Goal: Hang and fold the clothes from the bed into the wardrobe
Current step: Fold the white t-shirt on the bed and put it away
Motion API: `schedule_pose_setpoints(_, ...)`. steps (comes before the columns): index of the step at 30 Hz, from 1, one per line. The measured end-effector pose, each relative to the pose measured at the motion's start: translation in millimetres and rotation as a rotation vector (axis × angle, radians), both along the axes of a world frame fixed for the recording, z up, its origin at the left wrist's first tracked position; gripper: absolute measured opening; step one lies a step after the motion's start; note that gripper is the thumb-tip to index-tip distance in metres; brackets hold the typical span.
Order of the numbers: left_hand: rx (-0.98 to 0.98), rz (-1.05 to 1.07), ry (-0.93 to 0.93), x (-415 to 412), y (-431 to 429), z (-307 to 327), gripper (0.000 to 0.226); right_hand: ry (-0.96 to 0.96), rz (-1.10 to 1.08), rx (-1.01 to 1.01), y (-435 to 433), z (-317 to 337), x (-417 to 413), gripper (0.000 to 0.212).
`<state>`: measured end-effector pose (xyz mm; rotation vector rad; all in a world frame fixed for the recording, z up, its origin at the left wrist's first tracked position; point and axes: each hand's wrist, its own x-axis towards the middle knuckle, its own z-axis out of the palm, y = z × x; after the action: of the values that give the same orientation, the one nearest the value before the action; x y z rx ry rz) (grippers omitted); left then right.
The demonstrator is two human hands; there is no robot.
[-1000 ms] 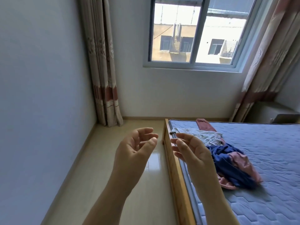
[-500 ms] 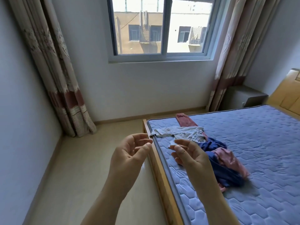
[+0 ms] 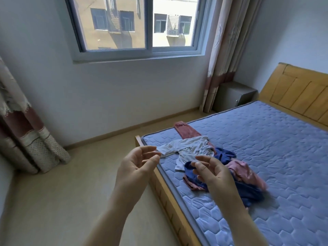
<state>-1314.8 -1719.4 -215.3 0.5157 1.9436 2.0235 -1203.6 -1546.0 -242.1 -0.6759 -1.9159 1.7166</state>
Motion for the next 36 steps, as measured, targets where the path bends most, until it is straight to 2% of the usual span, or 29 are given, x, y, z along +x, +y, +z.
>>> schedule_pose_setpoints(5, -0.049, -0.067, -0.090, -59, 30, -21, 0.017, -0.054, -0.074, -0.035, 26, -19, -47, 0.012)
schedule_pose_setpoints(21, -0.287, -0.066, -0.126, -248, 153, -62, 0.016, -0.129, -0.165, -0.097, 179, -61, -211, 0.009)
schedule_pose_setpoints(27, -0.391, -0.120, -0.138, -321, 180, -96, 0.016, -0.223, -0.238, -0.140, 200, -95, -264, 0.007)
schedule_pose_setpoints(36, -0.517, -0.308, -0.165, -464, 205, -131, 0.016, -0.349, -0.373, -0.195, 197, -127, -367, 0.007)
